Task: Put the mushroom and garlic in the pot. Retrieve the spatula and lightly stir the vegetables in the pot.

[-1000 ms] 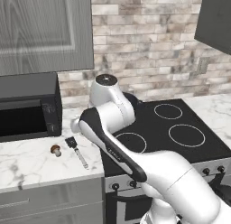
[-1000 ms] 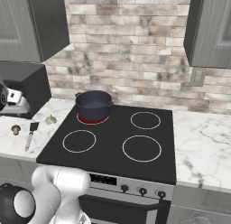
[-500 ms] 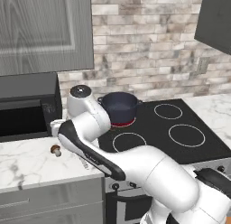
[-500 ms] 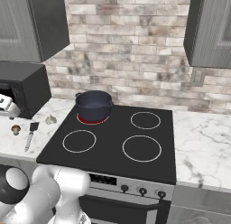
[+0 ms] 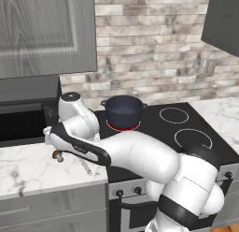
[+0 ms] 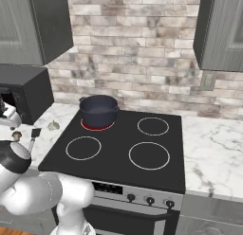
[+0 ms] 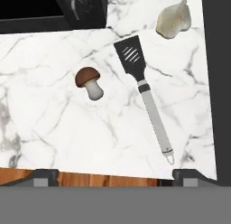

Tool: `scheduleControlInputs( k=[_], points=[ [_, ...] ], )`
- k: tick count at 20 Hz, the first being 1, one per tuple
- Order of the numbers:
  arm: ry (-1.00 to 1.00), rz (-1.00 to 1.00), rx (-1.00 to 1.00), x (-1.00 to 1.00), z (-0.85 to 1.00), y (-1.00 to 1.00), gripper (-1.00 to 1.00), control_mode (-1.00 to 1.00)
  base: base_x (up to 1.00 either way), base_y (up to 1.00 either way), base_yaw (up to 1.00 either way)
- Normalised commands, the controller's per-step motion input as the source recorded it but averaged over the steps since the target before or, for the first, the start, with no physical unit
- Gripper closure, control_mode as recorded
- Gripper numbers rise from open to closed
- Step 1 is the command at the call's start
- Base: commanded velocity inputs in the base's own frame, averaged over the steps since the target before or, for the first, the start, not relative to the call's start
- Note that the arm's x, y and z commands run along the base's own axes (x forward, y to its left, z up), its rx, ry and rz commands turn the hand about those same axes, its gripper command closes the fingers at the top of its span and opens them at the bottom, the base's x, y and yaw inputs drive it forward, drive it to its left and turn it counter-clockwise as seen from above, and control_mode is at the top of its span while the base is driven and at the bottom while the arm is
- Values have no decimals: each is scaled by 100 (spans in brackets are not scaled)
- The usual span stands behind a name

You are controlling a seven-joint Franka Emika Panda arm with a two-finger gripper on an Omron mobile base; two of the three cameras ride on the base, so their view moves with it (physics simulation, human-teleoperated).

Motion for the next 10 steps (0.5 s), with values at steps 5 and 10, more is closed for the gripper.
scheduleControlInputs(
  k=[5, 10],
  points=[
    [13, 0, 0, 33, -39, 32, -100, -100, 0, 0, 0],
    [0, 0, -5, 27, -32, 27, -100, -100, 0, 0, 0]
  ],
)
